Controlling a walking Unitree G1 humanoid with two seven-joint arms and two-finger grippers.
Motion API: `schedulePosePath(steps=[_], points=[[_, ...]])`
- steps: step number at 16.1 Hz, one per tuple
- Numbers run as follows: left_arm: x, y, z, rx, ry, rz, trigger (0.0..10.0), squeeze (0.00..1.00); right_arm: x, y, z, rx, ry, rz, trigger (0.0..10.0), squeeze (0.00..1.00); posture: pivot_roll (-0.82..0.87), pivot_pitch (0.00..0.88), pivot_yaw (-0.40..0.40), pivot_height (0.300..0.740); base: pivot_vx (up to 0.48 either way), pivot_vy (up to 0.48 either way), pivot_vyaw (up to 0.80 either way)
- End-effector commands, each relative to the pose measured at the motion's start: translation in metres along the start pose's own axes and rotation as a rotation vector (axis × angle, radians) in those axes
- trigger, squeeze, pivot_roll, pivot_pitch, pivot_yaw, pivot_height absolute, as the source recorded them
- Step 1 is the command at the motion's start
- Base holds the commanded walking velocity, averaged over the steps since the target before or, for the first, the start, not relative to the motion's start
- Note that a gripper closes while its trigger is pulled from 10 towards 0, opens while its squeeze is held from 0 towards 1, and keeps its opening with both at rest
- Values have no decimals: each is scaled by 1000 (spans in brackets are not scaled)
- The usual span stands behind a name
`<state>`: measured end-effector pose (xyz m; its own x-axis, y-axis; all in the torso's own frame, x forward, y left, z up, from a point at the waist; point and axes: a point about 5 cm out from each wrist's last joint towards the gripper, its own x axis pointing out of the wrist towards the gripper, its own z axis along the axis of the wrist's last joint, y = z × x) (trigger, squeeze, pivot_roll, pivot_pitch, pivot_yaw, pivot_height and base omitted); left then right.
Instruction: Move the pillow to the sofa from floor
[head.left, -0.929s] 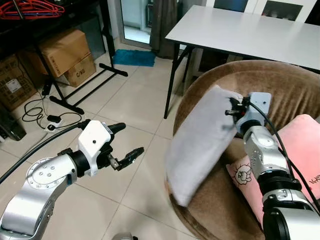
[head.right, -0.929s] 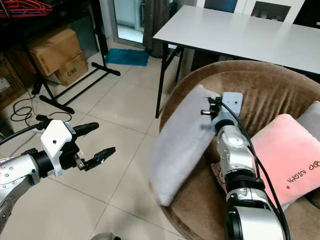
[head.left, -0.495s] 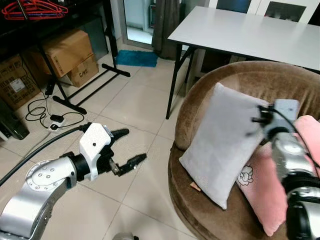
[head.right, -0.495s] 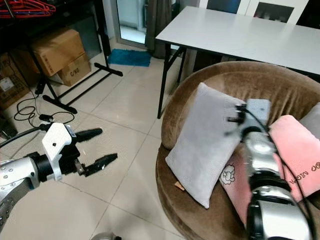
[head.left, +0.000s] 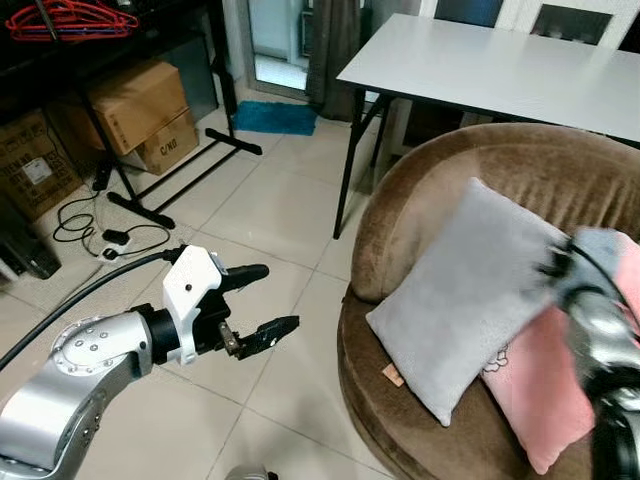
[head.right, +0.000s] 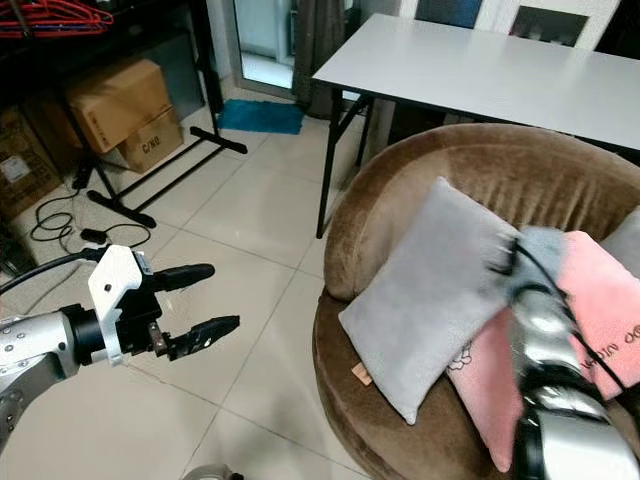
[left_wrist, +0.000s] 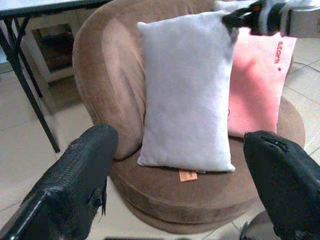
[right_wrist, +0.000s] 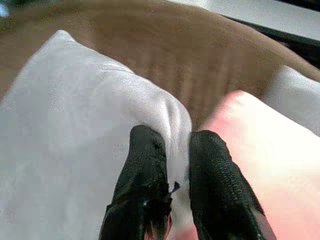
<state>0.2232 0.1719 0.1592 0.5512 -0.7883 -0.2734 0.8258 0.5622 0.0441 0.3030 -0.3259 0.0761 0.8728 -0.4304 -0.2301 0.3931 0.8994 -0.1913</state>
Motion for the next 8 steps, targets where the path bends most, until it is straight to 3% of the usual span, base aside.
schedulePosePath(steps=[1,3,4,5,6,7,8], points=[[0,-2,1,9,1,-18,10000,0,-1,-14,7,-3,-51,-44,10000,1000,68,0,10,740,0,0,0],[-2,-1,-2,0,-1,11,10000,0,-6,-29,15,-31,-142,-35,10000,1000,55,0,17,740,0,0,0],[-4,0,-4,4,-10,63,10000,0,-11,-36,18,-92,-166,-47,10000,1000,48,0,21,740,0,0,0],[-5,1,-5,7,-17,98,10000,0,-16,-36,22,-93,-198,-38,10000,1000,36,0,24,740,0,0,0],[-5,4,-6,23,-37,173,10000,0,-26,-26,29,-61,-244,18,10000,1000,30,0,24,740,0,0,0],[-4,13,-10,23,-73,356,10000,0,-47,9,34,1,-240,118,10000,1000,8,0,20,740,0,0,-731],[-4,17,-12,22,-78,419,10000,0,-55,21,35,22,-233,149,10000,1000,8,0,20,740,0,0,-731]])
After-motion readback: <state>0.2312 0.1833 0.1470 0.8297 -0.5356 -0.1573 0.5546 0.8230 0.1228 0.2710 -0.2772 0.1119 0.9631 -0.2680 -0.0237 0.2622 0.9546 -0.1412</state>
